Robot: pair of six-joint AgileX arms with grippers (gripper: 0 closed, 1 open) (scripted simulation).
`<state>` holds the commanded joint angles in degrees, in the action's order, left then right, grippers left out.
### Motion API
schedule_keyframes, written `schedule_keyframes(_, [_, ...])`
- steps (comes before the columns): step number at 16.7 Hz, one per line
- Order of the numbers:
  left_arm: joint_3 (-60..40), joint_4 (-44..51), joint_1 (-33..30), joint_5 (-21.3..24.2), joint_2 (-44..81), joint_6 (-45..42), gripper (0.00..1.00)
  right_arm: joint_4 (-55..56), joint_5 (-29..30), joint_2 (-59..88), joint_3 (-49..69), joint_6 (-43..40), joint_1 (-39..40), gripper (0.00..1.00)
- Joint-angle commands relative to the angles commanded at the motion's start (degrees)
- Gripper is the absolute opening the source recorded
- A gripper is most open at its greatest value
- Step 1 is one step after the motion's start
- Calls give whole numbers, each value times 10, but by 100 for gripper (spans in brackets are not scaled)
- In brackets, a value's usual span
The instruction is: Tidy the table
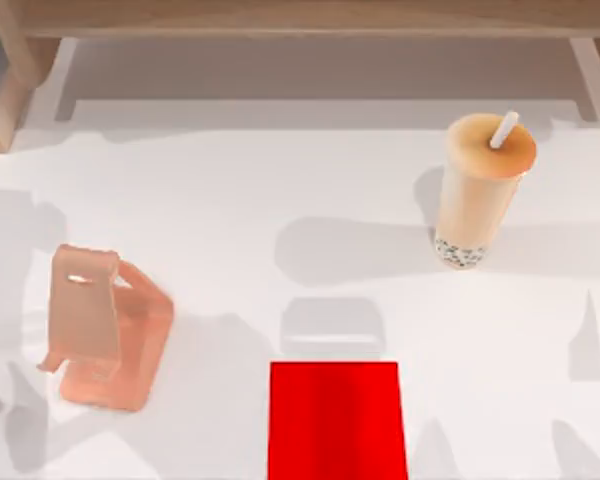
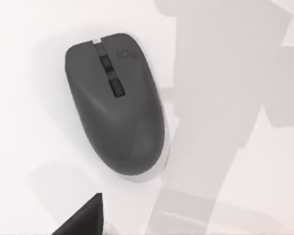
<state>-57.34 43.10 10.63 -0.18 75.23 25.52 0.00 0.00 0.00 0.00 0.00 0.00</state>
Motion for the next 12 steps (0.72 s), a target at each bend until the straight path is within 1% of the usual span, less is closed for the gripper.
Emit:
schedule_keyframes(4, [-136,103,25,0,179,61,100,0,0,0,0,0,0,100])
schedule_keyframes(7, [-213,160,39,-1,281,95,100,0,0,0,0,0,0,100])
schedule_keyframes(10, [-261,196,48,-1,343,116,100,0,0,0,0,0,0,100])
schedule_keyframes(12, [-272,205,50,-1,357,121,100,0,0,0,0,0,0,100])
